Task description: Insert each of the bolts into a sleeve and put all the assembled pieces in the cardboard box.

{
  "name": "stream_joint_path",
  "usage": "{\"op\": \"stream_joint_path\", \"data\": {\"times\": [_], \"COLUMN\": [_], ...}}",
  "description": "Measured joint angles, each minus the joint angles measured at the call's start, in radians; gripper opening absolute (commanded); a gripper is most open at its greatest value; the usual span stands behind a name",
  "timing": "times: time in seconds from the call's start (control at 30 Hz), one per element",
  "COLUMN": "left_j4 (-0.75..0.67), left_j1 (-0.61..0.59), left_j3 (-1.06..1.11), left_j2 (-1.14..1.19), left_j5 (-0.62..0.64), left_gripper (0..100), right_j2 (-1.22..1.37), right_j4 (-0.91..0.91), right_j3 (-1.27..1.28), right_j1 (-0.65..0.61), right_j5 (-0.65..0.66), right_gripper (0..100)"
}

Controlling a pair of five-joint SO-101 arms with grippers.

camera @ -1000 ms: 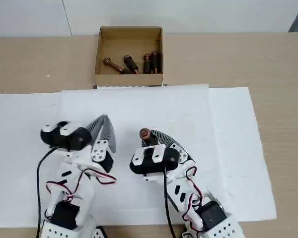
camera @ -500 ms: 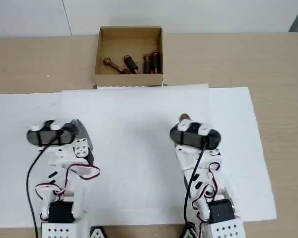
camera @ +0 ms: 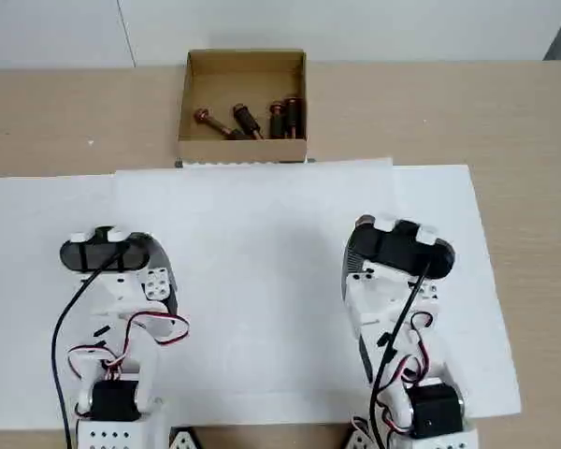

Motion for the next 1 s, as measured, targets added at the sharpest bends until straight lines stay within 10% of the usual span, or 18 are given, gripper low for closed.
{"op": "stream_joint_path", "data": {"times": [1.0], "left_j4": [0.115], "left_j1": [-0.003], "left_j3": [0.0], "left_j2": [0.0], "left_j5": [0.0], "left_gripper": [1], "right_j2": [1.866], "right_j4": [-0.23], "right_j3": [-1.427], "right_j1": [0.005], "right_j5": [-0.029], "right_gripper": [0.4]}}
